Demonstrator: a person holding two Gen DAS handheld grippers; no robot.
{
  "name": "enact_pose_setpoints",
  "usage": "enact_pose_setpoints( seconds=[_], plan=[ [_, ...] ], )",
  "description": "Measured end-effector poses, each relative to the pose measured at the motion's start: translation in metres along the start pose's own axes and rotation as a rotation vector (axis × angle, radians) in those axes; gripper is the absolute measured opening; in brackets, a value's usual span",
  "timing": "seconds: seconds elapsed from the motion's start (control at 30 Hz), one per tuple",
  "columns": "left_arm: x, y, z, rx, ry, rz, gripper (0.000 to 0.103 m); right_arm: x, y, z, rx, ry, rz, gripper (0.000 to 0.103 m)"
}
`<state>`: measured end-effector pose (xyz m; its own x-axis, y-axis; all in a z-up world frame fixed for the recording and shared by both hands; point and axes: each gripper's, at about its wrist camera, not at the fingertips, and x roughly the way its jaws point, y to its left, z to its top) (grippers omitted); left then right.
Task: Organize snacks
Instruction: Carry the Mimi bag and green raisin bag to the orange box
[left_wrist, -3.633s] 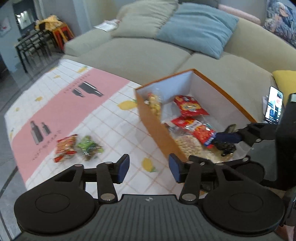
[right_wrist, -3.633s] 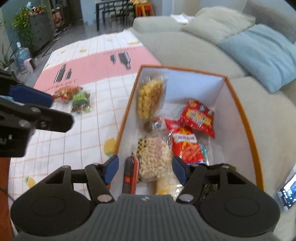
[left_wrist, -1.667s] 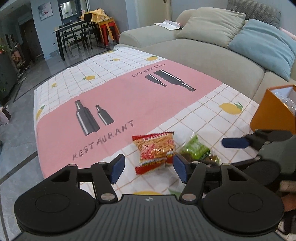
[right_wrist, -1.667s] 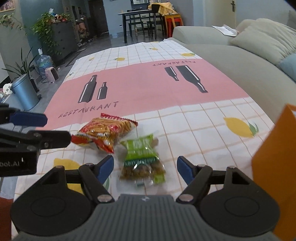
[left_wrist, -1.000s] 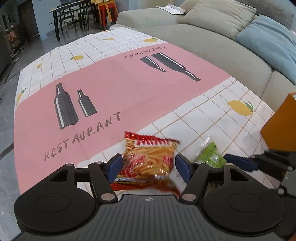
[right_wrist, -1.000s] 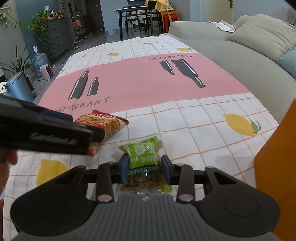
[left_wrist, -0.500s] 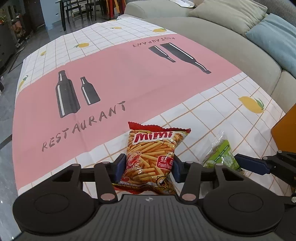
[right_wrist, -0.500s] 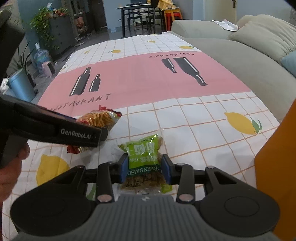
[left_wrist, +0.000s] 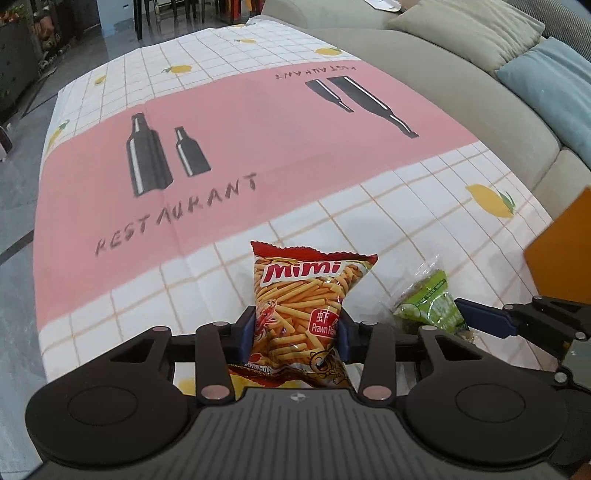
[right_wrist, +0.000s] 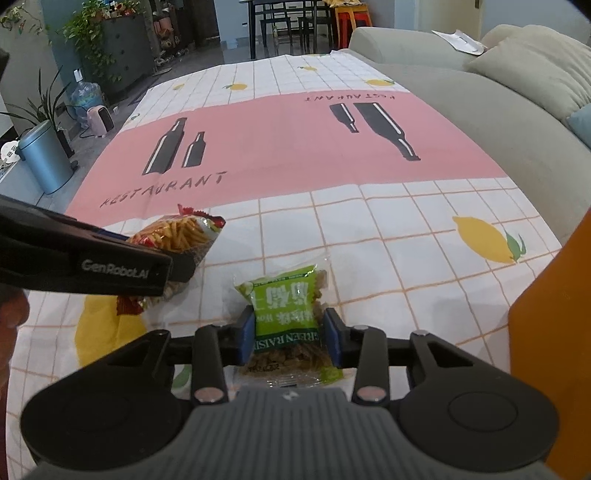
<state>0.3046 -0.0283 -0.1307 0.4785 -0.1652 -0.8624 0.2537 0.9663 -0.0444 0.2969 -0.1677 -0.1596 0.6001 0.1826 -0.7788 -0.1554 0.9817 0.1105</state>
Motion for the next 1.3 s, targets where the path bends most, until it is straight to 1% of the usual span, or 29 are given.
enact_pose_setpoints(
  seconds=[0.17, 0.3, 0.4, 0.57, 0.77, 0.97, 1.07, 1.17, 1.3],
  plan=[
    [-0.024, -0.003, -0.019, -0.006, 0.005, -0.007, 0.047, -0.014, 0.007, -0.015, 0.004, 0.020, 0.005, 0.035],
    [-0.039, -0.007, -0.036, -0.015, 0.028, 0.013, 0.047, -0.027, 0.011, -0.028, 0.025, 0.047, 0.012, 0.035],
    [-0.053, -0.011, -0.049, -0.011, 0.030, 0.017, 0.047, -0.037, 0.011, -0.038, 0.053, 0.073, 0.030, 0.035],
    [-0.080, -0.024, -0.071, 0.011, 0.024, 0.018, 0.047, -0.056, 0.017, -0.059, 0.033, 0.113, 0.037, 0.035],
    [-0.106, -0.046, -0.098, 0.071, 0.029, 0.037, 0.047, -0.080, 0.019, -0.085, 0.057, 0.151, 0.049, 0.035],
    [-0.123, -0.055, -0.124, 0.075, 0.078, 0.040, 0.047, -0.105, 0.023, -0.113, 0.065, 0.176, 0.077, 0.034],
    [-0.135, -0.058, -0.132, 0.071, 0.079, 0.031, 0.047, -0.124, 0.021, -0.122, 0.080, 0.158, 0.092, 0.033],
    [-0.151, -0.064, -0.136, 0.068, 0.060, 0.019, 0.047, -0.150, 0.019, -0.125, 0.078, 0.104, 0.096, 0.032],
    [-0.169, -0.077, -0.133, 0.069, 0.029, -0.016, 0.047, -0.188, 0.008, -0.123, 0.088, 0.018, 0.093, 0.032]
  ],
)
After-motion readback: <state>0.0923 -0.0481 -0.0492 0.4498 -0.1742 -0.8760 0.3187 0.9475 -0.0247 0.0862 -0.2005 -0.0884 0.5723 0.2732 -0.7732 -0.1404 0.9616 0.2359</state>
